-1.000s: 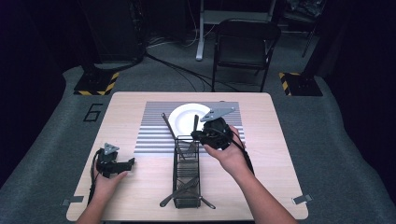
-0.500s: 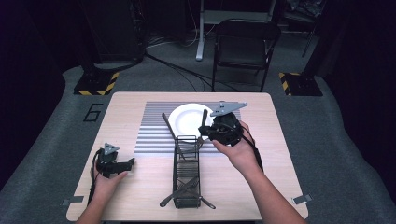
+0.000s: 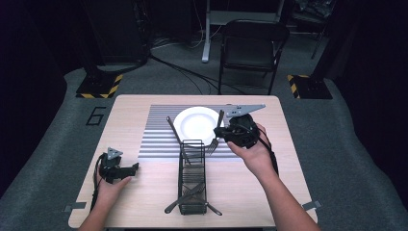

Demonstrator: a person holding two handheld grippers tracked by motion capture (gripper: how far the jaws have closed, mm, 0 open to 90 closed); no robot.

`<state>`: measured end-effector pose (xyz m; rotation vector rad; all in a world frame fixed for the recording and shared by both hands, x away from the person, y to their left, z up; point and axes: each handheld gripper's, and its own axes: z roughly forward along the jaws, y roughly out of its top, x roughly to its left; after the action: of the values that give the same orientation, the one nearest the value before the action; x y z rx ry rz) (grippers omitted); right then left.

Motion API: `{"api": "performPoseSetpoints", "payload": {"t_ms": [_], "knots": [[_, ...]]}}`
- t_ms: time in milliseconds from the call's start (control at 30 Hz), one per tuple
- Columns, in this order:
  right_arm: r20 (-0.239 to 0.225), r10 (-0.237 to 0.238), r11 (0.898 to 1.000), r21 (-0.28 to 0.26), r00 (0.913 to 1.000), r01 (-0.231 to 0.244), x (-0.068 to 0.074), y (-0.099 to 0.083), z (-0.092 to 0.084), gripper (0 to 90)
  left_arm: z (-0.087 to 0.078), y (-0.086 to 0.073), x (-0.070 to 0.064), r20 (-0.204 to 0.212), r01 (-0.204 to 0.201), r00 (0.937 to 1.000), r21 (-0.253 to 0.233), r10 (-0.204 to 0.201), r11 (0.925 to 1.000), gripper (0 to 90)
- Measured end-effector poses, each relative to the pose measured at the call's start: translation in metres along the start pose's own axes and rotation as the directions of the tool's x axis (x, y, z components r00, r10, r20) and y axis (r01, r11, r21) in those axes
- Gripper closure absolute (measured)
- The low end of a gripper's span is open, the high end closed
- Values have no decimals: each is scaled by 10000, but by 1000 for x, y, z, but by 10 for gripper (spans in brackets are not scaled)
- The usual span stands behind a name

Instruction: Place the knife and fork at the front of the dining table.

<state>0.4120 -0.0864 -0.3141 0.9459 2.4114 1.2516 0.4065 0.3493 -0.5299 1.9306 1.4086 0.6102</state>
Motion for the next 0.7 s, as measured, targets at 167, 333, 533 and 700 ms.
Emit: {"api": "performPoseSetpoints", "payload": {"t_ms": [167,333,533,700], "knots": [[257,91,9999,121,9996,-94,-6,-8,2,871,0,0,0,-2,-3,10000,1,3,10000,111],[412,92,9998,146,9991,-98,-11,-15,7,871,0,0,0,-2,-1,10000,1,1,10000,111],[469,320,9992,212,9984,-331,-16,-22,10,871,0,0,0,-1,-2,10000,3,2,10000,111],[586,477,9985,243,9971,-492,-22,-29,14,871,0,0,0,-3,-3,10000,4,3,10000,111]]}}
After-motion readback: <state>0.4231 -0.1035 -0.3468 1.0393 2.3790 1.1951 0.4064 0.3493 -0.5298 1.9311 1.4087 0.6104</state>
